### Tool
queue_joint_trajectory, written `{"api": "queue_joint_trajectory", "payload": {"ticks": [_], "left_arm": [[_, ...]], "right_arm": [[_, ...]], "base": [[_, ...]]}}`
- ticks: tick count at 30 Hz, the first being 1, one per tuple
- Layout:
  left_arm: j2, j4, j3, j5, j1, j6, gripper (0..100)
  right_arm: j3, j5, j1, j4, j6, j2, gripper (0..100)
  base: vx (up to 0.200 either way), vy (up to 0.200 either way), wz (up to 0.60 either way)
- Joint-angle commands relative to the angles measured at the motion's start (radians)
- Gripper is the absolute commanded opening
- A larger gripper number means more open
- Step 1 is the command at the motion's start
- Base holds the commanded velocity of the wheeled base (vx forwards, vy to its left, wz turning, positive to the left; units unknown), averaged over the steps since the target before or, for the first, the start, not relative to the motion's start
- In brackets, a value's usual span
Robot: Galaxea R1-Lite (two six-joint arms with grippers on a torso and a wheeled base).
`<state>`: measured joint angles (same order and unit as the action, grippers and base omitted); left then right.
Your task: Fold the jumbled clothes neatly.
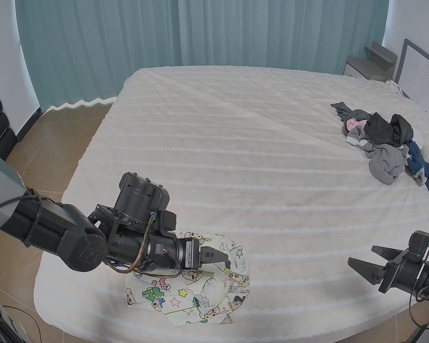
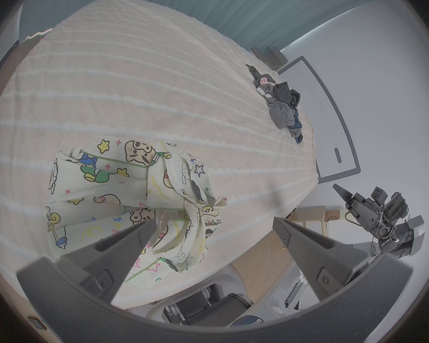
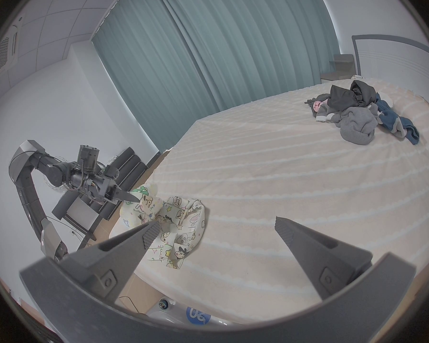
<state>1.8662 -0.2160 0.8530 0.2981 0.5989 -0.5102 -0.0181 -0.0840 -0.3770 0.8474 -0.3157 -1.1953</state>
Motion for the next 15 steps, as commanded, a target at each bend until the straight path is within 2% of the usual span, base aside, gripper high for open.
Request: {"api": "queue_joint_trajectory", "payload": {"ticks": [1, 4, 6, 15], "left_arm": [[-1.299, -0.253, -0.68, 0.678, -0.915, -0.129, 100], [-1.338, -0.215, -0.681, 0.707, -0.877, -0.129, 100], [-1.351, -0.206, -0.68, 0.708, -0.863, -0.129, 100], [-1.349, -0.203, -0.683, 0.711, -0.858, -0.129, 100]], "right_arm": [[-0.134, -0.132, 0.11, -0.482, 0.406, 0.52, 100], [-0.118, -0.137, 0.176, -0.49, 0.501, 0.519, 100], [-0.115, -0.14, 0.198, -0.49, 0.526, 0.52, 100], [-0.092, -0.141, 0.198, -0.49, 0.529, 0.522, 100]], "base": [[0.0, 0.0, 0.0], [0.0, 0.0, 0.0], [0.0, 0.0, 0.0], [0.0, 0.0, 0.0]]}}
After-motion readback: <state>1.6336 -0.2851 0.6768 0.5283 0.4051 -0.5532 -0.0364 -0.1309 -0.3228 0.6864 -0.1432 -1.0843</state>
